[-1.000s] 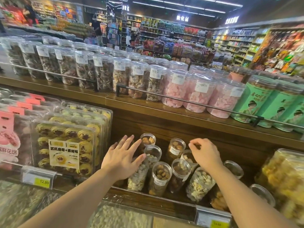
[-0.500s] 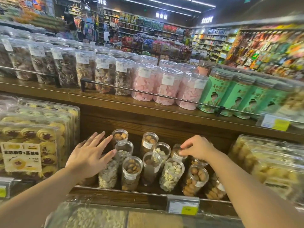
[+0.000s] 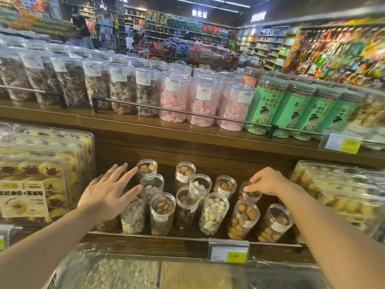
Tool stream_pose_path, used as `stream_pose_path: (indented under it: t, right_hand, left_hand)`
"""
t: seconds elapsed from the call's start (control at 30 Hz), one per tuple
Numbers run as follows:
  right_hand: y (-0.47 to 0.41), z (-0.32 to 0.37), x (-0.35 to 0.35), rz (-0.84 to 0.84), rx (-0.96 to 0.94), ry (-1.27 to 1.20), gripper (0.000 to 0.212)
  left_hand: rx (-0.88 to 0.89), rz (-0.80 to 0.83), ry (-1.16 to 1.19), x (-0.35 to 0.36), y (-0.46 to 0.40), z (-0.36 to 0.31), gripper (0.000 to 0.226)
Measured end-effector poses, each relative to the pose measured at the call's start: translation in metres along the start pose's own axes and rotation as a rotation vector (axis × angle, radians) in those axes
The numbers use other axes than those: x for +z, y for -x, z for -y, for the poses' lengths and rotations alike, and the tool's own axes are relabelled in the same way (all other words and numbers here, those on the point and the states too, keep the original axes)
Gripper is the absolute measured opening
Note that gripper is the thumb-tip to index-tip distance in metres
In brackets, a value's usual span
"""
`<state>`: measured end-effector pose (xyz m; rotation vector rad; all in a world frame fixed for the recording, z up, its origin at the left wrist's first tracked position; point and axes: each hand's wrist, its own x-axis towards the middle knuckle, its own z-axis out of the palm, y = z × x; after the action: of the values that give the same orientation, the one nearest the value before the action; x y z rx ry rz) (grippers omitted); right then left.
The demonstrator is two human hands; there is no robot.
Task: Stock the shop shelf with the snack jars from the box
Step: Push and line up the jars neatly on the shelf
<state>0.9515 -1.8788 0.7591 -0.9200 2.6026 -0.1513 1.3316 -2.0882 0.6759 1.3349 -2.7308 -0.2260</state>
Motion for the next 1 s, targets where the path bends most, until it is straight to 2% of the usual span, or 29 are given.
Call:
stream_pose_path:
  t: [0.1,0.3,0.4,0.47,0.57,0.67,0.8,0.93,1.0]
  right_hand:
    - [-0.006,-0.005,0.005,-0.057,0.047,-0.022,0.050]
    - [-0.001,-0.001,0.015,-0.214,0.231,0.221,0.065]
    - [-0.007,-0.008,0.011,-0.240,0.141,0.122,0.060]
    - [-0.015,-0.017,0.009,-0.135,-0.017,-0.060,0.049]
    - [-0.014,-0.022,0.010,-0.017,-0.105,-0.192,0.060]
    - [-0.015,-0.021,0.010,-0.038,-0.098,-0.229,0.062]
    - [-0.016,-0.018,0.009,-0.003,-0.129,-0.154,0.061]
    - [-0.009,-0.023,-0.006,-0.092,-0.155,-0.149,0.062]
    - [0.003,-0.033,-0.018,-0.033,-0.190,-0.130,0.060]
  left_hand:
    - [-0.006,-0.001,0.005,0.001,-0.001,0.001,0.079]
    - [-0.008,-0.008,0.014,0.002,0.000,0.002,0.082]
    - [-0.008,-0.014,0.020,0.002,0.000,0.001,0.084]
    - [-0.013,-0.012,0.016,0.001,-0.001,0.001,0.084]
    - [-0.017,-0.012,0.010,0.002,-0.001,0.001,0.081]
    - [-0.016,-0.012,0.009,0.003,-0.001,0.002,0.078]
    - [-0.022,-0.003,0.007,0.002,-0.001,0.003,0.078]
    - [-0.022,0.001,0.015,0.001,-0.001,0.002,0.082]
    - [-0.021,0.002,0.012,0.000,-0.001,0.002,0.086]
